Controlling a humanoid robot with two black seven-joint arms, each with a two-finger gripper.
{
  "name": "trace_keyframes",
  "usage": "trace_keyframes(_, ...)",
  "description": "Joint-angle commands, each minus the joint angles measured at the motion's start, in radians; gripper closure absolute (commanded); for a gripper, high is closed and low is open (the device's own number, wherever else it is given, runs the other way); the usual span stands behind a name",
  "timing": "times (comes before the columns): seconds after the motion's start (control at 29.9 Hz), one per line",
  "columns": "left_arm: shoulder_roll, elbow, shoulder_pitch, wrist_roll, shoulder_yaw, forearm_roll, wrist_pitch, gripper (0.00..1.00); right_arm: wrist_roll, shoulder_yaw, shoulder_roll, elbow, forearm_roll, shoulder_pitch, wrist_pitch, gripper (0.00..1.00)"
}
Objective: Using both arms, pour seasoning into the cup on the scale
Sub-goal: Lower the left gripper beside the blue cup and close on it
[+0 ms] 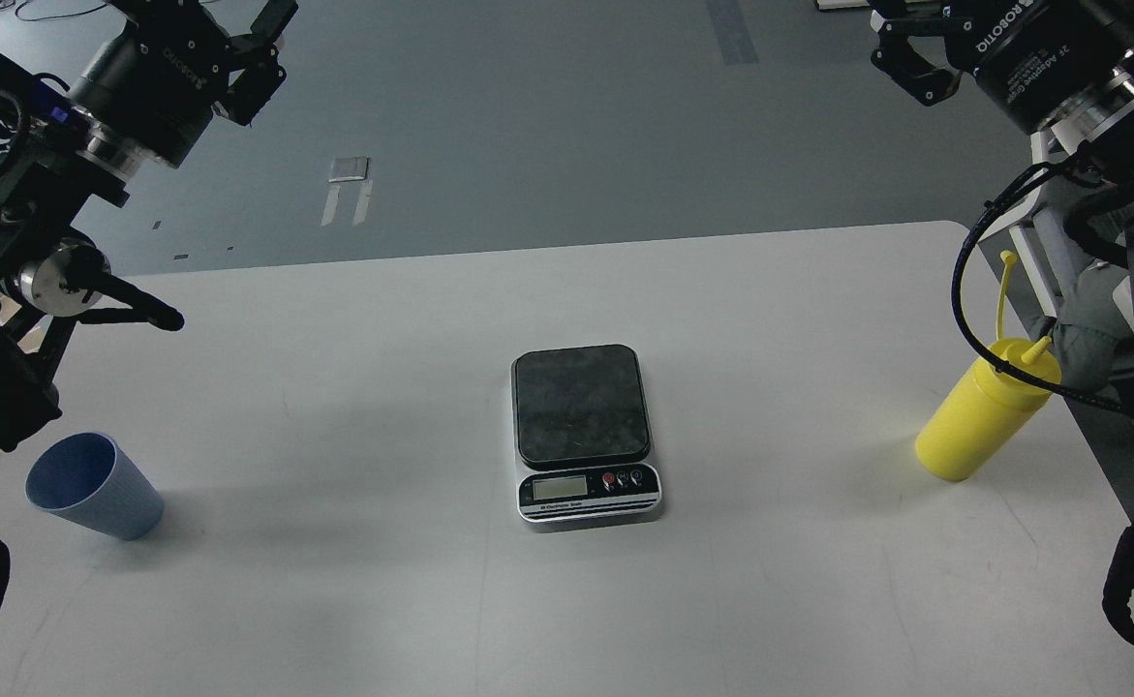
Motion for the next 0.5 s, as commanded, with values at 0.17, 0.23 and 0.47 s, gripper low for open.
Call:
trace_keyframes(0.17,0.147,-0.039,-0.022,0.000,0.016,0.443,0.000,0.02,0.005,0.012,0.000,0.009,0.001,-0.029,0.000,0.00)
trace_keyframes(0.23,0.212,-0.055,-0.013,0.000,0.022,0.566,0.044,0.02,0.006,0.021,0.005,0.015,0.001,-0.041,0.000,0.00)
trace_keyframes(0.47,0.475,-0.137,0.023,0.000,0.159,0.732,0.114,0.02,0.006,0.038,0.008,0.015,0.001,-0.055,0.000,0.00)
